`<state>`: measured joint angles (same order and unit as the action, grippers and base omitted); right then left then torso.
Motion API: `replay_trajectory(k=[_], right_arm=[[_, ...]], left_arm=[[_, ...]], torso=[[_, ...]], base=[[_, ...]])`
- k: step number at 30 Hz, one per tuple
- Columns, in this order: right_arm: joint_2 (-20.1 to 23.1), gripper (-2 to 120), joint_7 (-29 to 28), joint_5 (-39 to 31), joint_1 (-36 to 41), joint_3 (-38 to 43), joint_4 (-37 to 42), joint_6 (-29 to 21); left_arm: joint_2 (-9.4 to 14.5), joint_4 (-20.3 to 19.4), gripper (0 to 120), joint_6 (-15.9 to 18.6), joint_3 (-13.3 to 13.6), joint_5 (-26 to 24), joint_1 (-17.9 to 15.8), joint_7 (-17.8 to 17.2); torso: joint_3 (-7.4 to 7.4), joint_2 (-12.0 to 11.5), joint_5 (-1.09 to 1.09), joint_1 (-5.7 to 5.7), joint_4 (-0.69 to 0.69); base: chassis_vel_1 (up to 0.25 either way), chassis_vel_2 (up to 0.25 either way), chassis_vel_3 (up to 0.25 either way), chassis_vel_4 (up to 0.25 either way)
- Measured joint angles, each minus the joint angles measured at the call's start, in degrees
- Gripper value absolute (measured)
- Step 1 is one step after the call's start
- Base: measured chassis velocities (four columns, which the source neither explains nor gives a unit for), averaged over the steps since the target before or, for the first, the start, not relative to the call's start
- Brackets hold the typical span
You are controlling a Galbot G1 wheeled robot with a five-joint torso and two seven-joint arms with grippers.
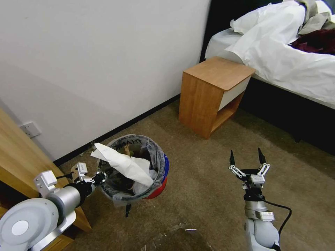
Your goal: Pick up the trash bin and place the garbage on the floor into it.
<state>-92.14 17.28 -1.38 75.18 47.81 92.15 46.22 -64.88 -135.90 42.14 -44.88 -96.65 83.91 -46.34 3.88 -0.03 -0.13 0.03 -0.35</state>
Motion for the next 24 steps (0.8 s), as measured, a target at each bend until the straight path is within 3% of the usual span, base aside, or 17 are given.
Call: replay_trajectory(k=[11, 24], right_arm=[[0.00, 100, -2.59, -0.32, 0.81, 0.03, 1.14, -1.18], [0.00, 100, -1.92, -1.19, 1.75, 1.09, 2.63, -0.86]], left_arm=[[-1.34, -0.11, 0, 0.00, 0.46, 0.33, 0.07, -0.01], [-0.56, -0.06, 0, 0.00, 0.44, 0.06, -0.12, -0.19]], torso=[[0.00, 0.00, 0.00, 0.00, 0.00], [0.00, 0.00, 0.00, 0.00, 0.00]], base=[[0.000, 0.000, 0.000, 0.000], [0.000, 0.000, 0.000, 0.000]])
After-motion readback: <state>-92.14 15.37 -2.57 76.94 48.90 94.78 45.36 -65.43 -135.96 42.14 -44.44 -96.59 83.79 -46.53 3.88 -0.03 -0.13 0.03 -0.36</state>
